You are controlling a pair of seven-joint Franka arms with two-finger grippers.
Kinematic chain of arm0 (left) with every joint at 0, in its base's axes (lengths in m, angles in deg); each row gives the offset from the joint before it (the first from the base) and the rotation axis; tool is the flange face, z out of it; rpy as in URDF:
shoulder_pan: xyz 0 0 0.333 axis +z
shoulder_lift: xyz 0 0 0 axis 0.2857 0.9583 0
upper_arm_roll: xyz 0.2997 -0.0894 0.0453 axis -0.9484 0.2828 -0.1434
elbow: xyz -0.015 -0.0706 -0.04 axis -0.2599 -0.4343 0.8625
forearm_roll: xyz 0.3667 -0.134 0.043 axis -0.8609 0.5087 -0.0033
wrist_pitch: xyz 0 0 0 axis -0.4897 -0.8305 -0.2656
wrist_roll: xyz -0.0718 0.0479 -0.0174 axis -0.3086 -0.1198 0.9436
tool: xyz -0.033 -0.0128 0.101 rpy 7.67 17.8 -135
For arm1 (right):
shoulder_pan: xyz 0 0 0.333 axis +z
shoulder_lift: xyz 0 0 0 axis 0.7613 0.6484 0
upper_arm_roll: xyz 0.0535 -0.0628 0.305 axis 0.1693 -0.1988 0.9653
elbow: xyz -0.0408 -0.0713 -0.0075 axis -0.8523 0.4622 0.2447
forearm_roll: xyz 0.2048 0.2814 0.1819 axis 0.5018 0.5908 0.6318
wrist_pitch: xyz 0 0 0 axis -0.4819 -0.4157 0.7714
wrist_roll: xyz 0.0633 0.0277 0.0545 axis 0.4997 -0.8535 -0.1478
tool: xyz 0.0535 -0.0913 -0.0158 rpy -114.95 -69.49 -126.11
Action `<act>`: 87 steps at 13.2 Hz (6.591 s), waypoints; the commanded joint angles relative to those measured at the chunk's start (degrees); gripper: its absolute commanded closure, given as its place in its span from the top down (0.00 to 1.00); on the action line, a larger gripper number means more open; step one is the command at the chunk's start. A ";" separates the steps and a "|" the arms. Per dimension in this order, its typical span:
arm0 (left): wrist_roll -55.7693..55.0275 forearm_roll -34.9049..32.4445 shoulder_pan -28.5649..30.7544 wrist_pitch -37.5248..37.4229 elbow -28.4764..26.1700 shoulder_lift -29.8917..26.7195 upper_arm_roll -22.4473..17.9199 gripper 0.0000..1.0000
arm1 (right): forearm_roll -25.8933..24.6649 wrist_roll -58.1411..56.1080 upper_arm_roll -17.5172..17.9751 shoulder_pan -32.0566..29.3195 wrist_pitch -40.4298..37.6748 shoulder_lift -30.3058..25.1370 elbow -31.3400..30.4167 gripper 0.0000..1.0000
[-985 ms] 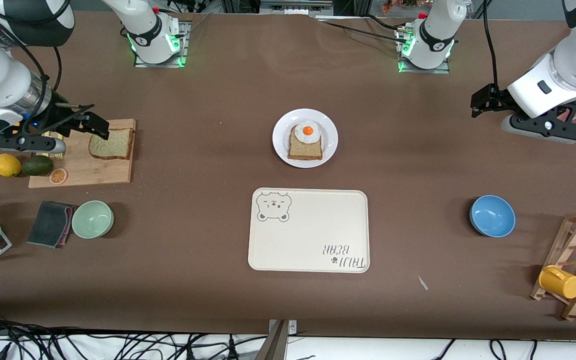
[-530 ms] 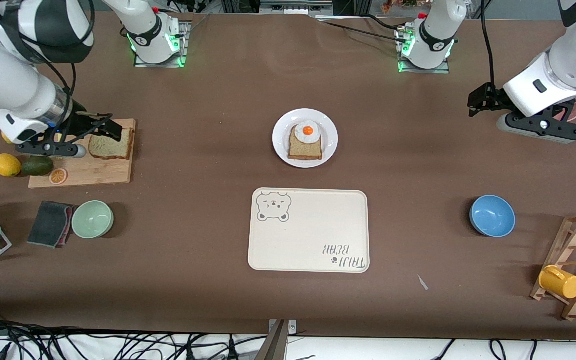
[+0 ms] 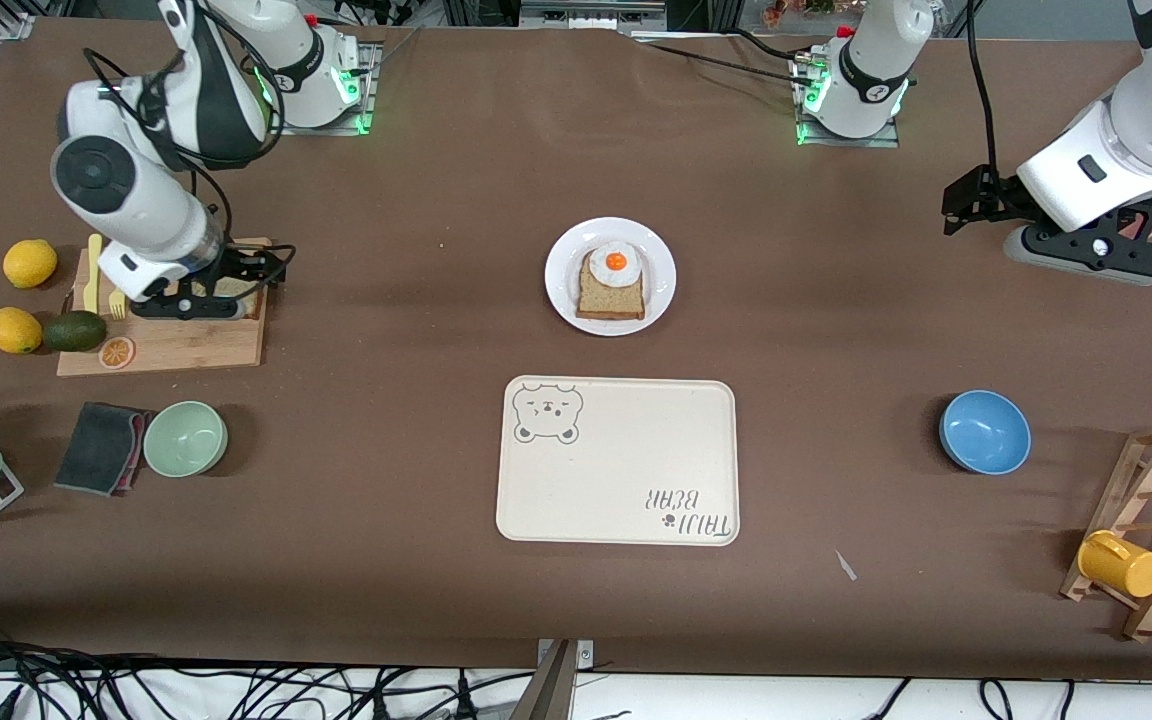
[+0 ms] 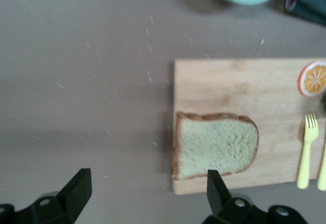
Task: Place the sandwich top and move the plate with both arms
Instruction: 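Grasp the bread slice with the right gripper and lift it, then carry the bread slice with the right gripper over the white plate, then lower the bread onto the egg sandwich and open the right gripper, then withdraw the right gripper while the left gripper reaches toward the plate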
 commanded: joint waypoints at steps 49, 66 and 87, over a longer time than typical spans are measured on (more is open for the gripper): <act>-0.04 0.56 0.31 2.96 0.91 0.23 0.72 1.00 | 13.55 56.38 16.26 23.72 -20.31 25.32 46.37 0.00; -0.21 0.64 0.66 2.17 0.83 0.14 0.72 1.00 | 12.05 74.28 18.73 31.38 -16.94 43.62 60.54 0.00; -0.12 0.82 0.66 2.17 0.83 0.23 0.63 1.00 | 14.25 53.32 11.43 23.94 -6.14 23.62 40.81 0.93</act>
